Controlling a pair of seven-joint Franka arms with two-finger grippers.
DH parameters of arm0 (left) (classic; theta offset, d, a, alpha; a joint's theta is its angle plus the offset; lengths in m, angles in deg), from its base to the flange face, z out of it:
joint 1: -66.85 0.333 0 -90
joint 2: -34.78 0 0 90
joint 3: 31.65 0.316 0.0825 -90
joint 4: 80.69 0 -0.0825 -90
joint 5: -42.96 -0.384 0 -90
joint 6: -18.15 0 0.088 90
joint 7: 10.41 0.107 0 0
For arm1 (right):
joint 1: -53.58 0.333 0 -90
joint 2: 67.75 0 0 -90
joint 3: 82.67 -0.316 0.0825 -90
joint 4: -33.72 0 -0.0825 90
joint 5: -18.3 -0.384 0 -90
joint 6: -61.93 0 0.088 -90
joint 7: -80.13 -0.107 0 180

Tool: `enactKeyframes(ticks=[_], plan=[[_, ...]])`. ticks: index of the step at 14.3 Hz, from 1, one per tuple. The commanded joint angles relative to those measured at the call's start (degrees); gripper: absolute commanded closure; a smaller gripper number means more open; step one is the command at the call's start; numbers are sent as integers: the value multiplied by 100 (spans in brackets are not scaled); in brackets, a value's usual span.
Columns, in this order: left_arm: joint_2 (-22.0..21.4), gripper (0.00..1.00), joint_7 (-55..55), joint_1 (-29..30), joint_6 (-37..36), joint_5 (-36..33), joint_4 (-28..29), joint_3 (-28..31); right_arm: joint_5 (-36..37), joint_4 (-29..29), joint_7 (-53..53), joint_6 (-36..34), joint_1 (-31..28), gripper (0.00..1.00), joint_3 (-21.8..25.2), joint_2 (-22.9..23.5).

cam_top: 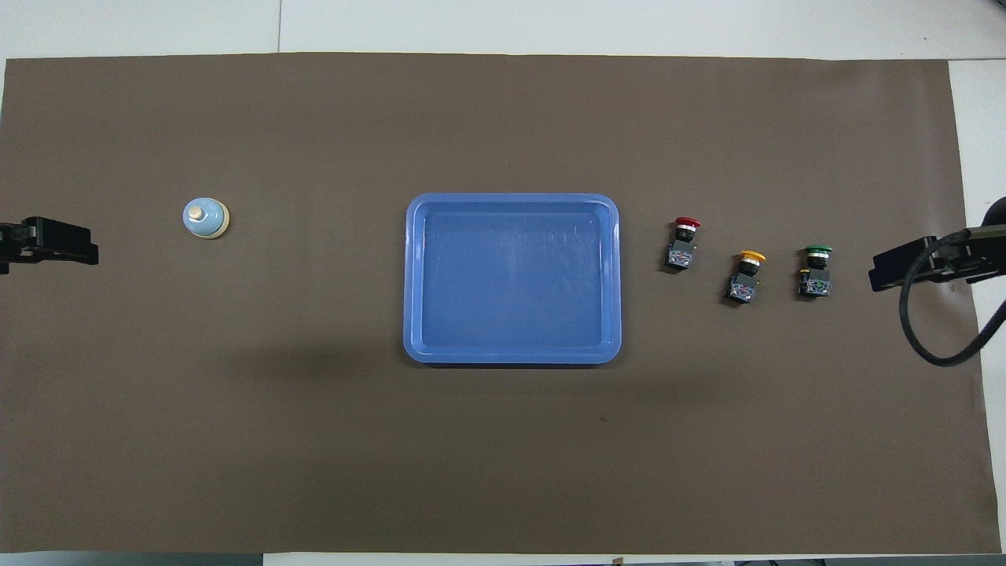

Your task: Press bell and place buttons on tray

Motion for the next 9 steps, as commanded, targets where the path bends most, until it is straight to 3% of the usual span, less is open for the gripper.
enactKeyframes(ticks=[1, 4, 7, 9], plan=[[-15, 0, 44, -56, -297, -134, 38, -8, -16, -139, 86, -43, -16, 0, 19, -127], [20, 0, 44, -57, -841, -64, -199, -8, -16, -139, 94, -113, -34, 0, 19, -127], [3, 0, 53, -57, -825, 51, -200, -17, -16, -156, 42, -70, 36, 0, 19, -136], [-6, 0, 62, -161, -790, 51, -191, -26, -16, -471, -229, 192, 54, 0, -34, -276]])
